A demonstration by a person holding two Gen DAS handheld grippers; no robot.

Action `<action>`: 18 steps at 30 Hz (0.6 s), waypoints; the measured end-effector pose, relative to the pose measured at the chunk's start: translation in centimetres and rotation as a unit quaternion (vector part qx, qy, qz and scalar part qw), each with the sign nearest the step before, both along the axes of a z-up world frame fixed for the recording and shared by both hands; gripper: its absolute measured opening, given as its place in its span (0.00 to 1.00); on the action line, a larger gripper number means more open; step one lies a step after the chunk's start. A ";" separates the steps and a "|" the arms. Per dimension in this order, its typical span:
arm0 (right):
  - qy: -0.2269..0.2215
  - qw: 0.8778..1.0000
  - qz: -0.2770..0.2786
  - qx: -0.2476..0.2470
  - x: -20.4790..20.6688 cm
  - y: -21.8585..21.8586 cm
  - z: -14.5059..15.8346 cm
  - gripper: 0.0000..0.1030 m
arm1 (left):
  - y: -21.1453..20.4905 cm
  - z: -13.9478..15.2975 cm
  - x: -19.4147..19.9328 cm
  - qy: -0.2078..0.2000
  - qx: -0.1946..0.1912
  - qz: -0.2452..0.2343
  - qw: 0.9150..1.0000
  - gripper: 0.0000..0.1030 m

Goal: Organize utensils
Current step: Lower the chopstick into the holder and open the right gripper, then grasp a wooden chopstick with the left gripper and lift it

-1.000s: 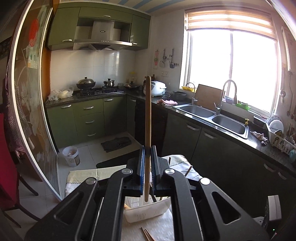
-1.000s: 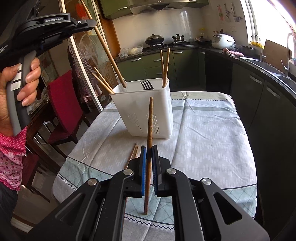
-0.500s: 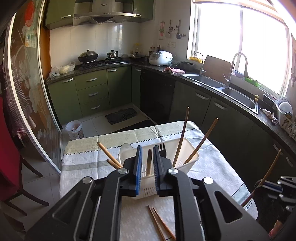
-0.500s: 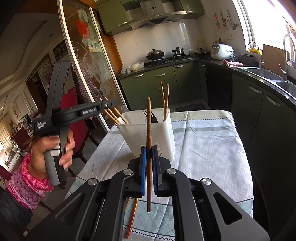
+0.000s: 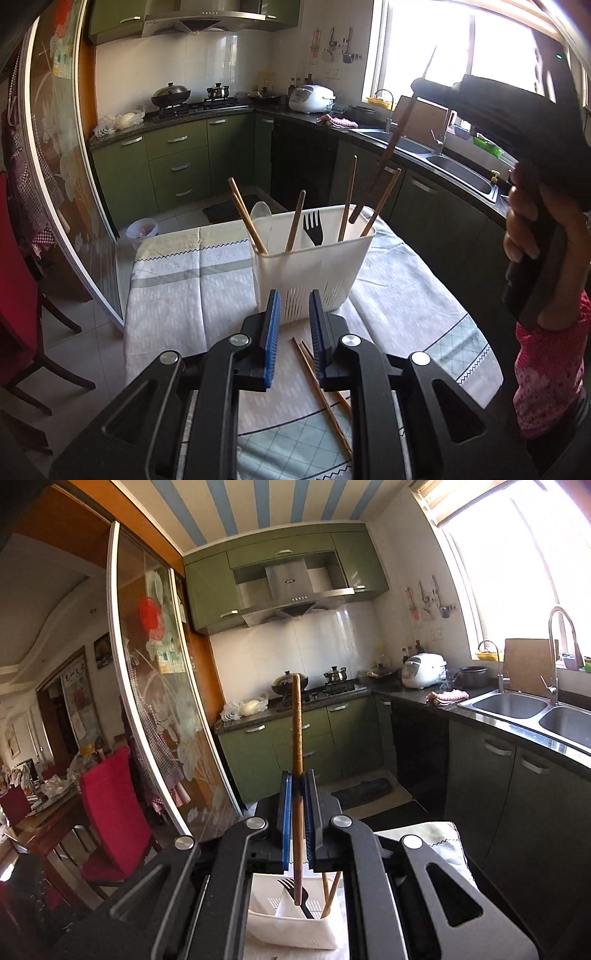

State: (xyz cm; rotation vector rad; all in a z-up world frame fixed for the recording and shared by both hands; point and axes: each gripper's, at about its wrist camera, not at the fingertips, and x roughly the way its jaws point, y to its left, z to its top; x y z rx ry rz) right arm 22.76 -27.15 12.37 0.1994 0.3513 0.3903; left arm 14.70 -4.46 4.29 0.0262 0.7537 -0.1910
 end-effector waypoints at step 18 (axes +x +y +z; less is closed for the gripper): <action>0.029 0.998 0.038 -0.035 -4.1 -0.6 -4.9 0.18 | -2.9 -7.3 0.8 0.126 -0.022 -0.019 0.992 0.15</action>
